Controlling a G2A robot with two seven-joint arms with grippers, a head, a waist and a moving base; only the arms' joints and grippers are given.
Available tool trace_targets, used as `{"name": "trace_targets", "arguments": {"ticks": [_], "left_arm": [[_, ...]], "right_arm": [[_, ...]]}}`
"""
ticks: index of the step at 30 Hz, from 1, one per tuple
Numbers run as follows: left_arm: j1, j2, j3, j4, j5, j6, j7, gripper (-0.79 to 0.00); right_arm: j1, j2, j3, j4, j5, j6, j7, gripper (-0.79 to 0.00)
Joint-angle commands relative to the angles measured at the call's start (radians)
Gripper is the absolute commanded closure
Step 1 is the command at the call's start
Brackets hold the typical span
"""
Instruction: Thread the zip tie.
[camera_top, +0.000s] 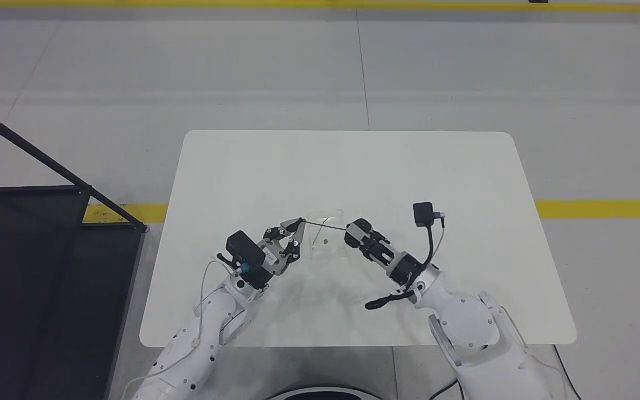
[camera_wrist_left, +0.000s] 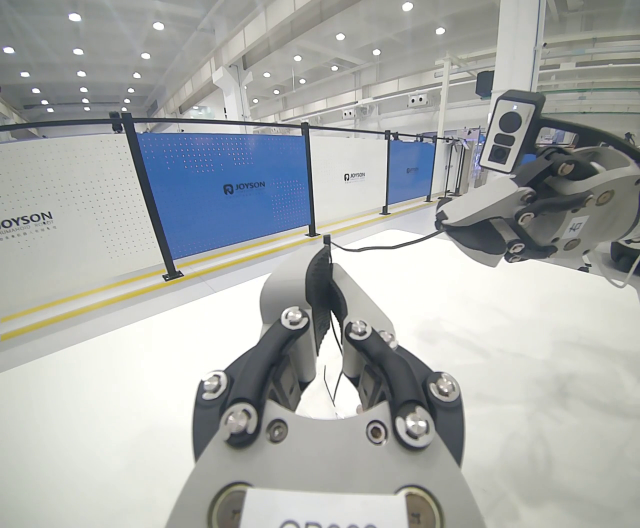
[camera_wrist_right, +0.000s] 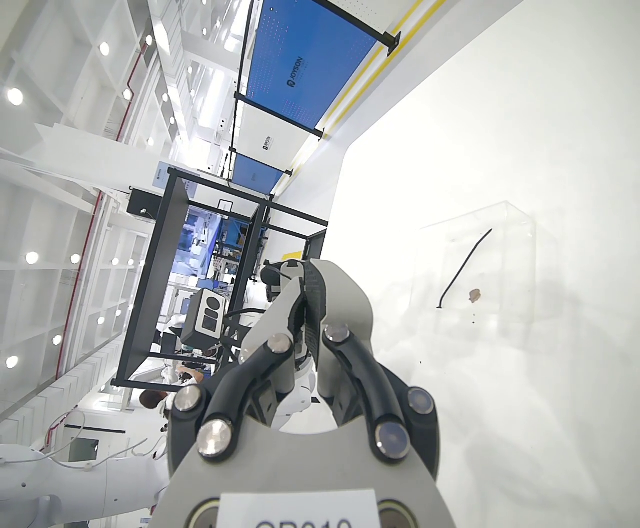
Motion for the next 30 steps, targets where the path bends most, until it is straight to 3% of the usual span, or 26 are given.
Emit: {"name": "trace_targets", "arguments": {"ticks": [1, 30], "left_arm": [[0.000, 0.000, 0.000, 0.000, 0.000, 0.000, 0.000, 0.000], [0.000, 0.000, 0.000, 0.000, 0.000, 0.000, 0.000, 0.000]], "right_arm": [[0.000, 0.000, 0.000, 0.000, 0.001, 0.000, -0.001, 0.000], [0.003, -0.005, 0.008, 0.004, 0.015, 0.013, 0.012, 0.000]]}}
